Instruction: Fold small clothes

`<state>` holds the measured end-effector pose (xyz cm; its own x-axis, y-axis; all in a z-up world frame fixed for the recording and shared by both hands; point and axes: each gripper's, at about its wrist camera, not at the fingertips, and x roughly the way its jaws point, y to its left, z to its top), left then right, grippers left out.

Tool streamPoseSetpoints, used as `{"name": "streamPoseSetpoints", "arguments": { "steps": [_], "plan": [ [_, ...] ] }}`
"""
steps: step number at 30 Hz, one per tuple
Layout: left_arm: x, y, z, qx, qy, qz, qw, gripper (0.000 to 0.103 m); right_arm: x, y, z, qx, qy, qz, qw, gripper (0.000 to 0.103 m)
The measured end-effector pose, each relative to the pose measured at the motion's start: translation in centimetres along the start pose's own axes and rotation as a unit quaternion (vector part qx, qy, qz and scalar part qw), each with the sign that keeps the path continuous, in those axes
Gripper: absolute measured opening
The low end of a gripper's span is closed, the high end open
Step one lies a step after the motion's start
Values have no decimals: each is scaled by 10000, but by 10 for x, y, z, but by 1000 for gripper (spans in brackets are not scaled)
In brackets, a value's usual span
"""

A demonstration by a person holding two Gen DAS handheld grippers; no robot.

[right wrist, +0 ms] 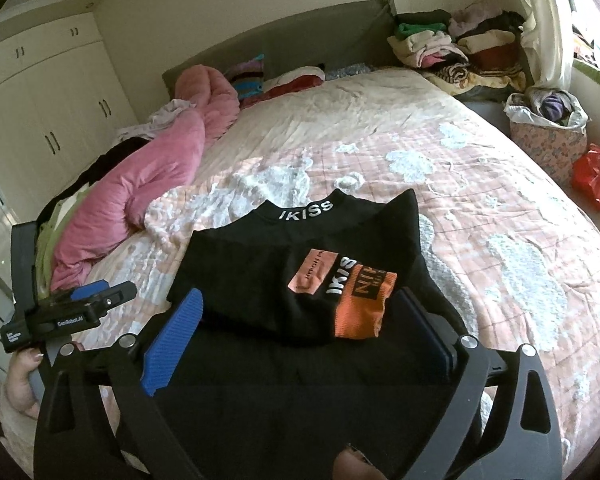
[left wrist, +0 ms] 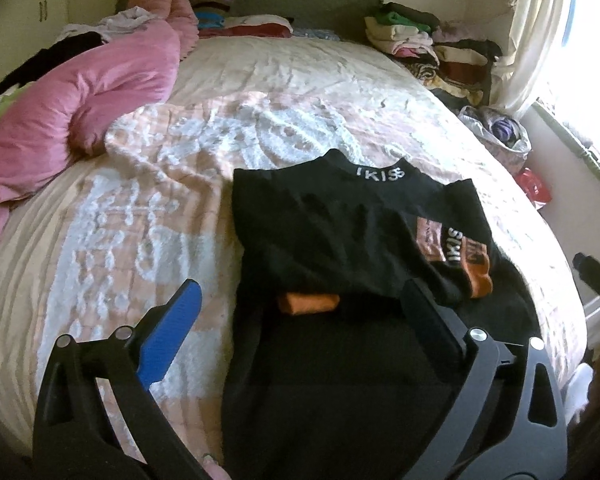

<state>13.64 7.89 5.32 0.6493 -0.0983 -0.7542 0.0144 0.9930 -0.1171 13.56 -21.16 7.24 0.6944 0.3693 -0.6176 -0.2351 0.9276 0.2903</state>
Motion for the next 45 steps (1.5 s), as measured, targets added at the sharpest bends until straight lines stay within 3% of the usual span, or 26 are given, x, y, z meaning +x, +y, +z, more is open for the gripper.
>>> {"name": "streamPoseSetpoints", "arguments": {
  "steps": [12, 30, 45],
  "plan": [
    [-4, 12, -22, 1, 139, 225, 9997, 94, -18, -7, -22, 13, 28, -59, 10000, 96],
    [0, 32, -62, -72, 506, 465, 9976, 94, -20, -32, -65, 46, 492, -370, 9981, 96],
    [-1, 49, -122, -141, 1021, 365, 9940, 94, -23, -77, -120, 344, 999, -766, 9915, 96]
  ]
}}
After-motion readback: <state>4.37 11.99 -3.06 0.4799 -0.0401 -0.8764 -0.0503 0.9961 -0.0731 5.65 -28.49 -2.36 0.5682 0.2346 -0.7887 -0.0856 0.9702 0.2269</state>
